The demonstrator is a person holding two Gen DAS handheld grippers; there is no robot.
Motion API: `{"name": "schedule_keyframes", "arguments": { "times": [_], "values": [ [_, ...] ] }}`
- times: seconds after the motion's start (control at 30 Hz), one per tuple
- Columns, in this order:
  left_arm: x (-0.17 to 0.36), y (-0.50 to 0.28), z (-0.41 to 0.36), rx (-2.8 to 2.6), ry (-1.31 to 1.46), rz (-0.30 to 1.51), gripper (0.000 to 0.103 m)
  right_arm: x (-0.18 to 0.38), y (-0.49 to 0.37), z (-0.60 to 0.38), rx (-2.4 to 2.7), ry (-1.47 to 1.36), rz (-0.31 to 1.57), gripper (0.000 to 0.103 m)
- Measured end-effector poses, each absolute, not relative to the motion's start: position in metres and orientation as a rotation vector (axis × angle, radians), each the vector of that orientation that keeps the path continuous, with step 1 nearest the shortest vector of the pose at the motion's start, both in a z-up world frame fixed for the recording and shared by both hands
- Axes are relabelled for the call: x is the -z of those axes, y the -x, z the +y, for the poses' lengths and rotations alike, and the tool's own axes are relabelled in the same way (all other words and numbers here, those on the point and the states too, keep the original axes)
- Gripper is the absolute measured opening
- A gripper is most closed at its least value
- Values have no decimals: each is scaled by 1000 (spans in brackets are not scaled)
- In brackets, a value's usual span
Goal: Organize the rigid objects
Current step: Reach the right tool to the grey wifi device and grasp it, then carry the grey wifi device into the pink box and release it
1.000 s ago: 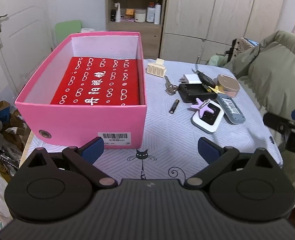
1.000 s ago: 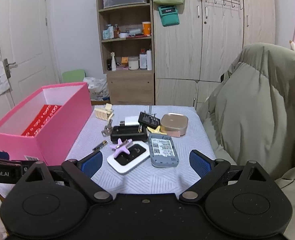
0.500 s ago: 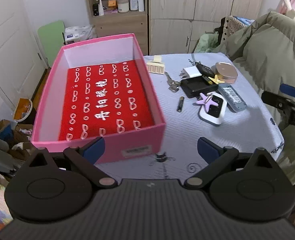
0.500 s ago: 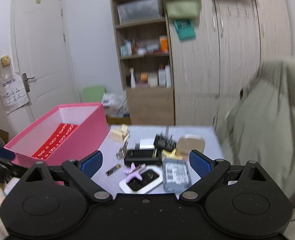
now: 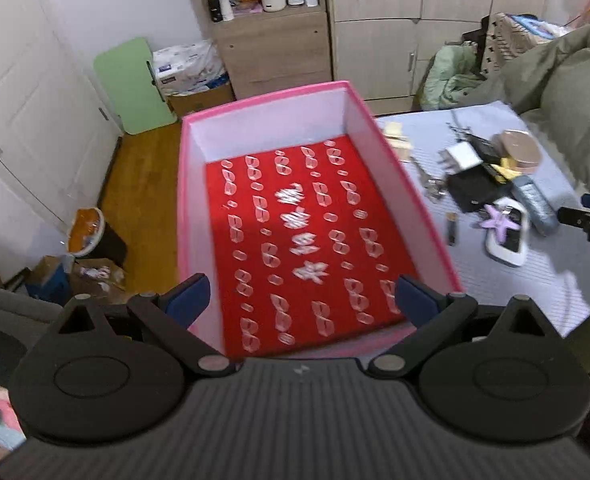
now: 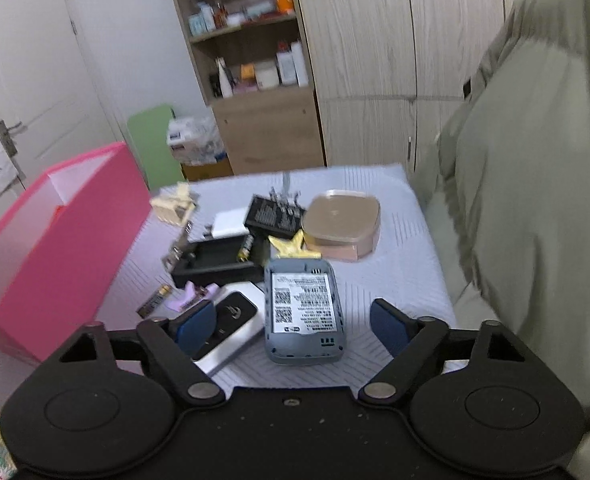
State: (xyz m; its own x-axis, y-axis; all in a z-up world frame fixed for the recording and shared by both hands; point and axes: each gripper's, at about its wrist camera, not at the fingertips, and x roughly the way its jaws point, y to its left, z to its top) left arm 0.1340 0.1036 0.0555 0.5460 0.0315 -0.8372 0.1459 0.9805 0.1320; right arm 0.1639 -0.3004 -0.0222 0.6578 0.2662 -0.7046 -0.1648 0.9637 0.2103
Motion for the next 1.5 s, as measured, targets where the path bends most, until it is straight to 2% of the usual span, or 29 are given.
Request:
{"name": "schedule_keyframes", "arguments": {
  "times": [0.17, 0.57, 0.63, 0.67, 0.7, 0.77, 0.8, 0.87, 0.9, 0.97, 1.07, 1.1, 1.5],
  "values": [
    [-50, -161, 122, 84, -226, 1054, 95, 36, -186, -300, -260, -154, 881, 84],
    [-24, -216, 175, -19, -174, 1084, 94, 70, -232, -288, -228, -136, 991, 85],
    [-15, -223, 185, -48, -172, 1091, 87, 70, -236, -288, -236, -132, 990, 82],
    [-10, -227, 189, -57, -175, 1100, 76, 69, -237, -288, -239, -128, 986, 78],
    [-6, -230, 192, -56, -179, 1112, 66, 68, -237, -288, -259, -134, 980, 65],
    [2, -235, 199, -50, -169, 1140, 60, 66, -239, -287, -260, -133, 988, 65],
    [5, -237, 201, -49, -165, 1143, 53, 65, -238, -287, -251, -118, 983, 65],
    [10, -238, 201, -49, -192, 1145, 48, 63, -235, -285, -223, -97, 977, 65],
    [12, -239, 201, -52, -204, 1141, 39, 62, -234, -285, -215, -95, 975, 65],
    [14, -241, 201, -34, -205, 1141, 33, 57, -231, -286, -209, -97, 964, 65],
    [19, -243, 199, 13, -165, 1158, 10, 46, -224, -284, -189, -78, 932, 65],
    [21, -244, 199, 30, -153, 1172, 5, 42, -222, -283, -188, -72, 919, 65],
    [23, -243, 198, 22, -96, 1179, 5, -26, -219, -232, -388, 84, 746, 65]
  ]
}}
